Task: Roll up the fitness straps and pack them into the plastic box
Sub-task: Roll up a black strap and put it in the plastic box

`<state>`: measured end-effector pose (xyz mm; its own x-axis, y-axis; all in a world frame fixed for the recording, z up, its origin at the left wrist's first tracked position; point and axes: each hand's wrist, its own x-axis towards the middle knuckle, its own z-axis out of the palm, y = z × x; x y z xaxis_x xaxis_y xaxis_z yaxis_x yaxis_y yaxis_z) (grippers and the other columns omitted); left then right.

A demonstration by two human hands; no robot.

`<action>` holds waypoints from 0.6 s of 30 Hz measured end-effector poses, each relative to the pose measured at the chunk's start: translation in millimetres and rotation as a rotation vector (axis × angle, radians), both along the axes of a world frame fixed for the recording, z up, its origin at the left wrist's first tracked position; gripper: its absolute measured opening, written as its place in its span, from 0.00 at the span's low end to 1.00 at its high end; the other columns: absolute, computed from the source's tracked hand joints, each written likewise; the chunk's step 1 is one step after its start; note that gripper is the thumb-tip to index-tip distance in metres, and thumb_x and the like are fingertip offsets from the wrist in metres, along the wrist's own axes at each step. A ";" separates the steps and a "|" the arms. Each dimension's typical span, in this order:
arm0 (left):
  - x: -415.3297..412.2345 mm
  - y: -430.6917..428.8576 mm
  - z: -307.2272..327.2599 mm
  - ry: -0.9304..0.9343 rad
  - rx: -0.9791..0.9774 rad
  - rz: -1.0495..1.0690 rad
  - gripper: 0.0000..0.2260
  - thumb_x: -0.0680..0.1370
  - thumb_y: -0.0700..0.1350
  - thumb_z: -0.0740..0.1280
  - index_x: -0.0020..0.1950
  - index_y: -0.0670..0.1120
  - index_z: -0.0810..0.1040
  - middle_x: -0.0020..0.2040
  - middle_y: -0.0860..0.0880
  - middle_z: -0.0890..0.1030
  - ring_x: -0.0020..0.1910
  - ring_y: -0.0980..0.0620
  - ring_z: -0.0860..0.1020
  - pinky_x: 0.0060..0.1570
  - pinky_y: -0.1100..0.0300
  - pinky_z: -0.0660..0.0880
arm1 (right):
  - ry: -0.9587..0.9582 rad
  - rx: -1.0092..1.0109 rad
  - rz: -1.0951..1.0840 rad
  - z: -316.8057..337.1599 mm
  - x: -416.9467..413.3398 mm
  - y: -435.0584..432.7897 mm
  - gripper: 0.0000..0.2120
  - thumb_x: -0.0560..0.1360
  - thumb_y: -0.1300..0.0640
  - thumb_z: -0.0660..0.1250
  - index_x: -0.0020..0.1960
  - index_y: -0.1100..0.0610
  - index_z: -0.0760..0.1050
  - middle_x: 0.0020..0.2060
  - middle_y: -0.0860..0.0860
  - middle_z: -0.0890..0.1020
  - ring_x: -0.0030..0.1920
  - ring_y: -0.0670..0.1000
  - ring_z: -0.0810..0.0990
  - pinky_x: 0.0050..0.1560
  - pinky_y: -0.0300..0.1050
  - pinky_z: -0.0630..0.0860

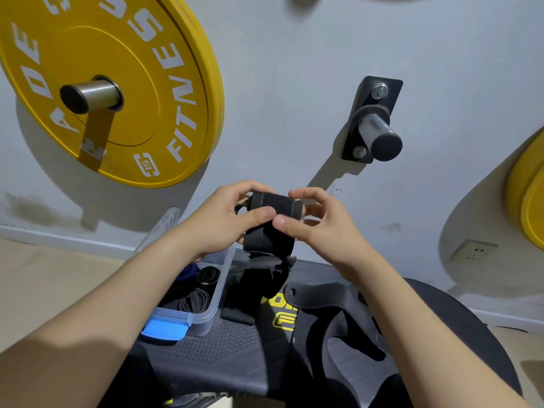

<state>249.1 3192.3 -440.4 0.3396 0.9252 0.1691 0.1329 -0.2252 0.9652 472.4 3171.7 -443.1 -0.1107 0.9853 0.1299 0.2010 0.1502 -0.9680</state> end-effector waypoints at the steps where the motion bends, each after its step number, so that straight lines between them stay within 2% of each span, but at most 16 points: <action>1: 0.2 0.4 -0.5 -0.006 0.017 0.023 0.10 0.83 0.44 0.74 0.63 0.53 0.83 0.57 0.44 0.85 0.40 0.57 0.85 0.31 0.62 0.79 | -0.087 -0.004 0.021 -0.3 0.8 -0.7 0.23 0.70 0.57 0.85 0.62 0.51 0.80 0.44 0.52 0.85 0.41 0.47 0.84 0.44 0.44 0.83; 2: 0.2 0.8 0.0 -0.019 0.025 0.045 0.11 0.83 0.43 0.74 0.64 0.53 0.82 0.58 0.43 0.84 0.40 0.56 0.85 0.32 0.59 0.80 | -0.169 -0.006 0.055 -0.4 1.3 -2.2 0.21 0.70 0.59 0.85 0.60 0.53 0.81 0.45 0.56 0.85 0.40 0.49 0.84 0.42 0.44 0.83; 4: -0.4 1.5 1.6 -0.033 0.030 0.079 0.11 0.83 0.42 0.74 0.63 0.54 0.82 0.60 0.42 0.83 0.43 0.51 0.86 0.36 0.49 0.85 | -0.203 -0.038 0.126 -2.0 0.7 -4.3 0.14 0.73 0.64 0.82 0.56 0.60 0.82 0.39 0.59 0.83 0.36 0.51 0.83 0.38 0.46 0.84; 6: -1.0 1.8 2.1 -0.023 0.035 0.094 0.11 0.83 0.43 0.74 0.63 0.55 0.82 0.61 0.41 0.82 0.46 0.46 0.86 0.40 0.41 0.86 | -0.179 -0.061 0.145 -3.1 1.0 -5.0 0.10 0.74 0.70 0.77 0.54 0.64 0.82 0.37 0.65 0.82 0.36 0.55 0.83 0.43 0.56 0.88; 7: -1.2 2.0 1.8 -0.019 0.043 0.094 0.11 0.83 0.43 0.74 0.63 0.55 0.81 0.62 0.41 0.81 0.47 0.45 0.85 0.40 0.40 0.86 | -0.176 -0.063 0.146 -3.4 0.9 -5.3 0.11 0.74 0.72 0.74 0.55 0.63 0.82 0.40 0.68 0.83 0.37 0.59 0.85 0.48 0.61 0.88; 9: -1.0 1.9 1.1 -0.007 0.071 0.092 0.12 0.83 0.42 0.73 0.64 0.55 0.81 0.61 0.42 0.81 0.49 0.44 0.85 0.37 0.49 0.86 | -0.193 -0.057 0.147 -3.7 0.7 -4.9 0.16 0.73 0.74 0.68 0.57 0.62 0.82 0.43 0.68 0.85 0.40 0.65 0.88 0.52 0.64 0.87; 11: -0.2 2.2 0.5 0.006 0.099 0.089 0.13 0.83 0.40 0.73 0.64 0.54 0.80 0.60 0.43 0.80 0.51 0.42 0.85 0.38 0.56 0.84 | -0.250 -0.020 0.137 -5.7 1.1 -3.6 0.20 0.75 0.73 0.65 0.64 0.59 0.77 0.41 0.63 0.87 0.39 0.63 0.88 0.50 0.64 0.87; 13: 0.7 2.4 -0.1 0.000 0.110 0.083 0.14 0.82 0.38 0.74 0.63 0.54 0.80 0.60 0.42 0.80 0.50 0.41 0.86 0.40 0.55 0.84 | -0.299 0.037 0.112 -7.6 0.8 -3.6 0.22 0.78 0.71 0.64 0.67 0.53 0.67 0.39 0.58 0.86 0.37 0.60 0.87 0.47 0.63 0.86; 15: 1.0 2.3 -0.6 -0.019 0.122 0.088 0.16 0.80 0.36 0.75 0.61 0.54 0.82 0.60 0.40 0.81 0.48 0.43 0.87 0.44 0.57 0.84 | -0.299 0.075 0.094 -7.7 0.3 -4.5 0.21 0.80 0.70 0.63 0.63 0.49 0.60 0.39 0.59 0.85 0.34 0.58 0.84 0.46 0.65 0.85; 18: 0.3 3.4 -1.5 -0.055 0.141 0.119 0.17 0.76 0.32 0.79 0.57 0.53 0.85 0.59 0.41 0.84 0.50 0.47 0.87 0.49 0.58 0.84 | -0.255 0.141 0.068 -5.6 -0.4 -5.0 0.17 0.79 0.70 0.62 0.56 0.50 0.63 0.40 0.63 0.82 0.37 0.65 0.81 0.42 0.70 0.81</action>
